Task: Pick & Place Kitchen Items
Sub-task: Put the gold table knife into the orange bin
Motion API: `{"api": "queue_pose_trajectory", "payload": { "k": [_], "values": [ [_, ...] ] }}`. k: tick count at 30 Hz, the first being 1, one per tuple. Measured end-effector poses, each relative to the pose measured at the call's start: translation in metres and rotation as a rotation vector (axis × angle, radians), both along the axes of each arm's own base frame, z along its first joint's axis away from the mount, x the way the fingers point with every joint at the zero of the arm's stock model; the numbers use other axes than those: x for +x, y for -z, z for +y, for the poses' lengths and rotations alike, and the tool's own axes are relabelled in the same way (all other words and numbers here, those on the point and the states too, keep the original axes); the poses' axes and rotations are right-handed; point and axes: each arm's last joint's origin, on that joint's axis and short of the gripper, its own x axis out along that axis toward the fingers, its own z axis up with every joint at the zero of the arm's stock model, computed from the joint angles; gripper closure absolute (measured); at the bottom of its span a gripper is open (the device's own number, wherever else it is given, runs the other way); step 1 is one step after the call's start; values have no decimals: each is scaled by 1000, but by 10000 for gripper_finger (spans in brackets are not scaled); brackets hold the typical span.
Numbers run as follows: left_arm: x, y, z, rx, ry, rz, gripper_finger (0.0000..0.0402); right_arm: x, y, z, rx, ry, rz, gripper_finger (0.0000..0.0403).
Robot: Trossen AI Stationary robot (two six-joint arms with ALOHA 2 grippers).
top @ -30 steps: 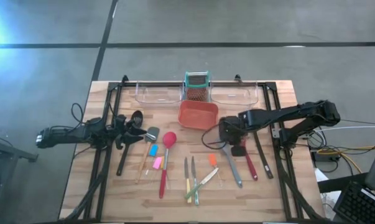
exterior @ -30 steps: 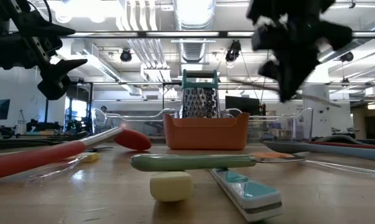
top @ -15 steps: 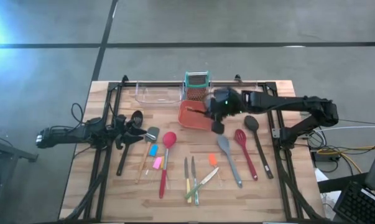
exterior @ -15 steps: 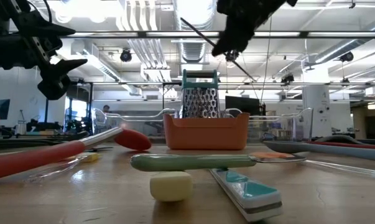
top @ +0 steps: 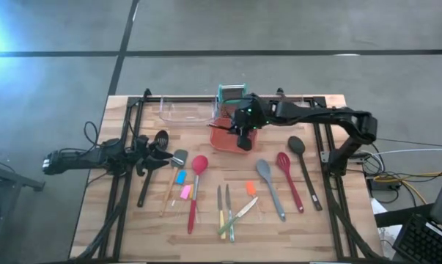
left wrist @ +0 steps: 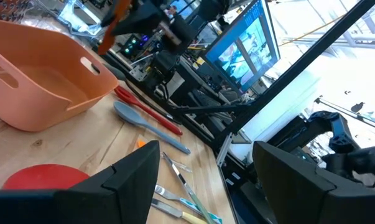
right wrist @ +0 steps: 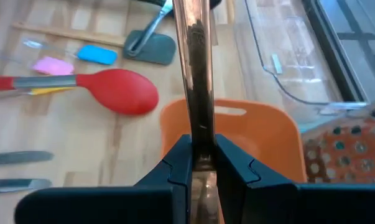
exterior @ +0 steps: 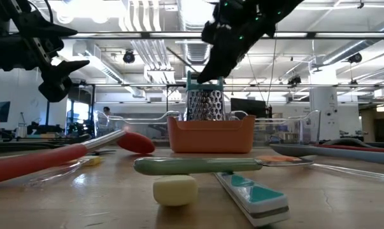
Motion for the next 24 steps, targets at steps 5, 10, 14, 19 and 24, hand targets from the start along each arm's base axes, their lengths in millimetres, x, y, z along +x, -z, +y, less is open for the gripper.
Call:
{"api": "queue_pose_trajectory", "payload": {
  "k": [5, 10, 14, 19, 24],
  "values": [
    [0, 0, 0, 0, 0, 5, 138, 20, 10, -9, -36, -34, 22, 369],
    [1, 1, 0, 0, 0, 10, 138, 32, 20, -20, -25, -38, 34, 369],
    [1, 1, 0, -1, 0, 13, 138, 34, 31, -25, 0, -41, 59, 369],
    [1, 1, 0, 0, 0, 15, 138, 28, 43, -27, 16, -37, 100, 369],
    [1, 1, 0, -1, 1, 16, 138, 21, 56, -28, 19, -42, 141, 369]
  ]
}}
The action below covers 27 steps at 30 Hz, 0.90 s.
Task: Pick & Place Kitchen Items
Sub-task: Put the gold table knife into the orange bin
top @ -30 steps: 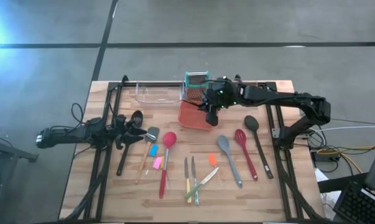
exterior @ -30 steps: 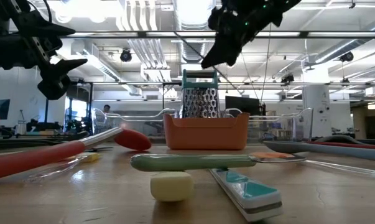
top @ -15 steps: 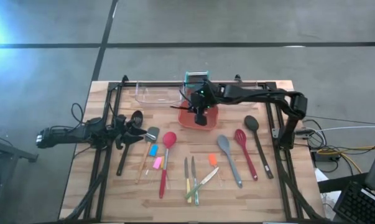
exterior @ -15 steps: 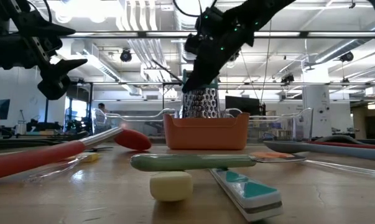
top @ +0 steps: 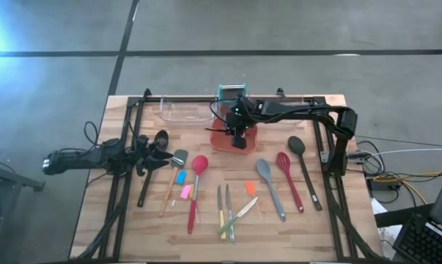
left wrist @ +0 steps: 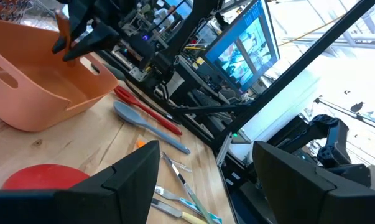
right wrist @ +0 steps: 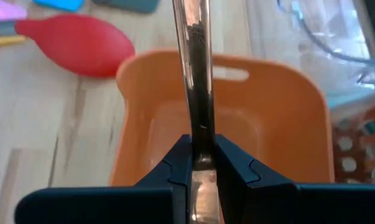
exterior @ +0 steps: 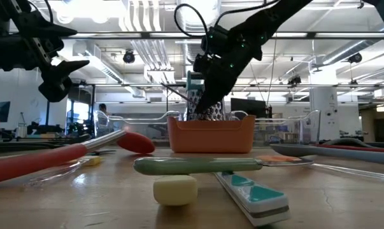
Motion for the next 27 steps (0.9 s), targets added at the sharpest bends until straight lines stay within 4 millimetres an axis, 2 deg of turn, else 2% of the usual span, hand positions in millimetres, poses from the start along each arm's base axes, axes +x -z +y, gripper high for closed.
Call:
{"api": "queue_pose_trajectory", "payload": {
  "k": [8, 17, 23, 27],
  "values": [
    [0, 0, 0, 0, 0, 0, 138, -7, 17, 1, -34, -39, 11, 369],
    [0, 0, 0, 0, 0, 0, 138, -5, 19, -1, -92, -80, -36, 369],
    [0, 0, 0, 0, 0, 1, 138, -1, 43, -3, -66, -92, 21, 369],
    [0, 0, 0, 0, -1, 1, 138, 4, 53, -5, -49, -85, 44, 369]
  ]
}}
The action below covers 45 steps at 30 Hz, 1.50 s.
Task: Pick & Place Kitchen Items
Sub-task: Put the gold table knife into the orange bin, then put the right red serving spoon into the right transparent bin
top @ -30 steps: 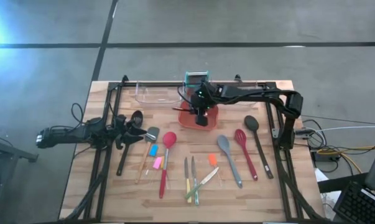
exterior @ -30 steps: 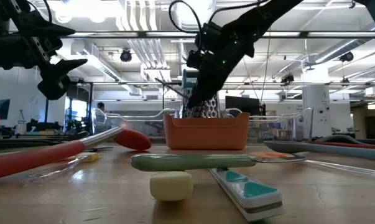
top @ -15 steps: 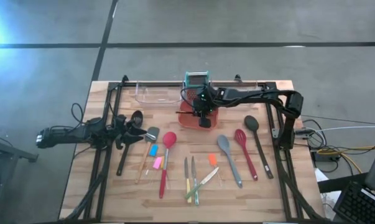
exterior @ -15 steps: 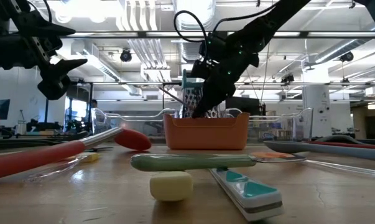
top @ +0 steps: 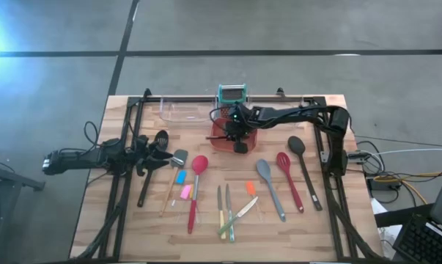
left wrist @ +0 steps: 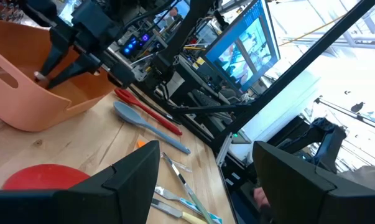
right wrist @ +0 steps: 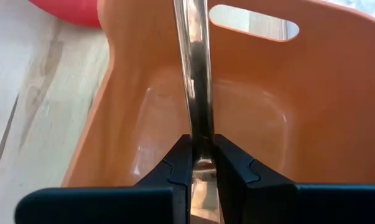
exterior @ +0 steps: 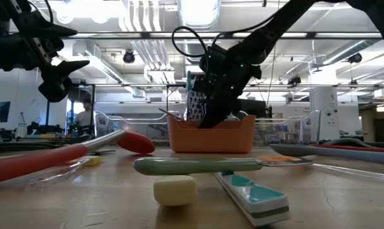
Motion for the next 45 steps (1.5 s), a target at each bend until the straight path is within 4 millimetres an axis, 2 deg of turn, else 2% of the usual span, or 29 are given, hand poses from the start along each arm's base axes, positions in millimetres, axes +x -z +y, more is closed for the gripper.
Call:
{"api": "queue_pose_trajectory", "payload": {
  "k": [9, 19, 27, 35, 39, 45],
  "values": [
    [0, 0, 0, 0, 0, 0, 138, 2, 3, -1, 1, 4, 9, 366],
    [0, 0, 0, 0, 1, 0, 138, 2, -11, -1, 31, 29, -10, 278],
    [0, 0, 0, 0, 1, 1, 138, -4, -51, 4, 52, 50, 10, 254],
    [0, 0, 0, 0, 1, 6, 138, -19, -103, 15, 187, 202, 92, 272],
    [1, 1, 0, 0, 1, 10, 138, -34, -121, 26, 313, 356, 211, 287],
    [1, 1, 0, 0, 1, 14, 138, -70, -136, 56, 410, 486, 437, 308]
  ]
}}
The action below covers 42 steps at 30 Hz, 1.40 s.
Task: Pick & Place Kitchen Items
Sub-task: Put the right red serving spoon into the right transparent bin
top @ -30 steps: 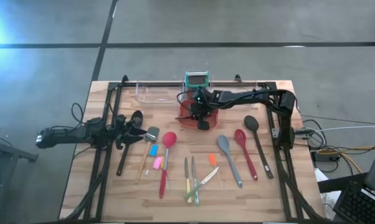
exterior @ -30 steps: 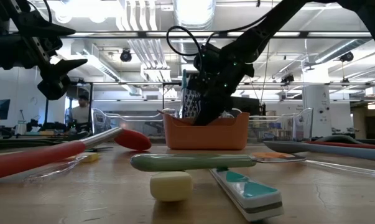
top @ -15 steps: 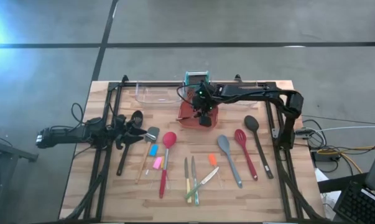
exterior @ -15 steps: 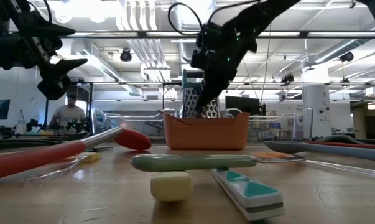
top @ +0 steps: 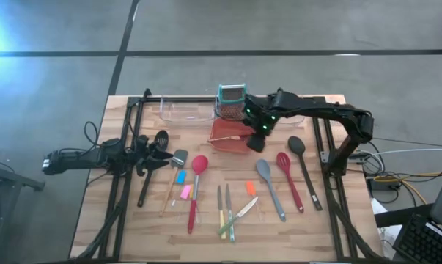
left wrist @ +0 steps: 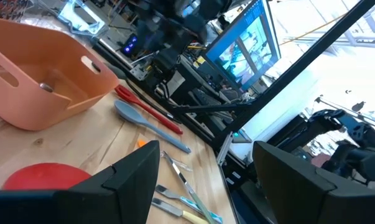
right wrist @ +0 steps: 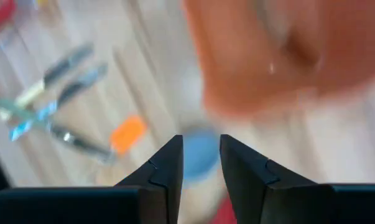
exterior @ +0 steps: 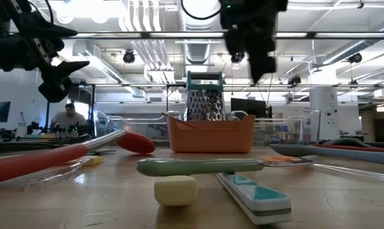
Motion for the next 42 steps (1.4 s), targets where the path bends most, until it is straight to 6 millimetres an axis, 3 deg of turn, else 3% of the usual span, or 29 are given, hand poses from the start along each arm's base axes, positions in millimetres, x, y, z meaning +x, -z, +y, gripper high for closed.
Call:
{"api": "queue_pose_trajectory", "payload": {
  "k": [7, 14, 21, 25, 29, 36, 38, 42],
  "values": [
    [0, 0, 0, 0, 0, 2, 138, -44, -11, 38, 46, 95, 71, 329],
    [0, 0, 0, 0, -1, 2, 138, -101, -6, 59, -3, 350, 99, 337],
    [0, 0, 0, 0, 0, 2, 138, -155, 24, 68, -3, 640, 146, 320],
    [0, 0, 0, 0, 0, 2, 138, -174, 46, 71, 16, 732, 162, 302],
    [0, 0, 0, 0, 0, 2, 138, -181, 62, 72, 26, 771, 154, 276],
    [0, 0, 0, 0, 0, 2, 138, -174, 63, 64, -60, 810, 112, 225],
    [0, 0, 0, 0, 0, 2, 138, -165, 66, 60, -41, 810, 29, 214],
    [0, 0, 0, 0, 0, 2, 138, -136, 67, 55, -37, 716, -298, 204]
  ]
}}
